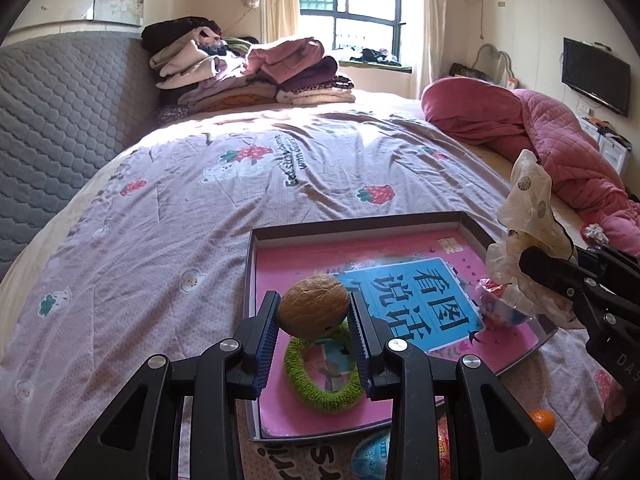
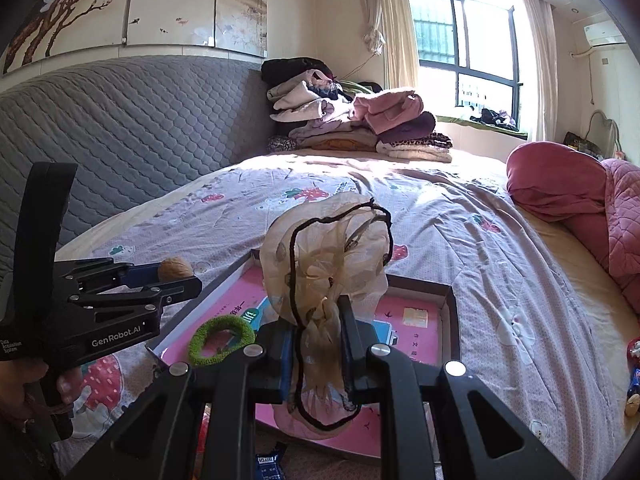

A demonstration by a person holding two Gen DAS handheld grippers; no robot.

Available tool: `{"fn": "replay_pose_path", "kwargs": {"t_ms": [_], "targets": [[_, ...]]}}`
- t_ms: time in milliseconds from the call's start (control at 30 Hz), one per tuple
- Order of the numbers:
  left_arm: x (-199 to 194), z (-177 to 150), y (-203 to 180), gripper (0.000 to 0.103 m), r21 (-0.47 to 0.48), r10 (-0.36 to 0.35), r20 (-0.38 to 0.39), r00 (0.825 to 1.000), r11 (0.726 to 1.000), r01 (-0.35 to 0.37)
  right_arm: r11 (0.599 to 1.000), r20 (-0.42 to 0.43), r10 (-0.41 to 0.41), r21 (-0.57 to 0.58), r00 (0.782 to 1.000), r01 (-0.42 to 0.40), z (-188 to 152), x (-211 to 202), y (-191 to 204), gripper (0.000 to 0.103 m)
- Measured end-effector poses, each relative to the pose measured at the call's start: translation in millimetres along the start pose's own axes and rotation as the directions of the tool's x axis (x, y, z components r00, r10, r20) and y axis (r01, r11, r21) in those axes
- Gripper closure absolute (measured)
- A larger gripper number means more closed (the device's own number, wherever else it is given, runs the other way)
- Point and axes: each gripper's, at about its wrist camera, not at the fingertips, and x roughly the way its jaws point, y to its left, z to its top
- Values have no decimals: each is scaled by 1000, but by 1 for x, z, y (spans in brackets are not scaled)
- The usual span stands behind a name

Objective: Organize objects
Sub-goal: 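Lower the walnut into the green ring while the right gripper lowers the mesh bag onto the book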

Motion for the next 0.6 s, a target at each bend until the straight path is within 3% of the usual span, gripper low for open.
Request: {"fn": "replay_pose_path", "kwargs": {"t_ms": [600], "targets": [[40,-22,-10,68,36,-17,-115,993,999,22,999,-181,12,-39,983,-20,-33,52,7,83]]}}
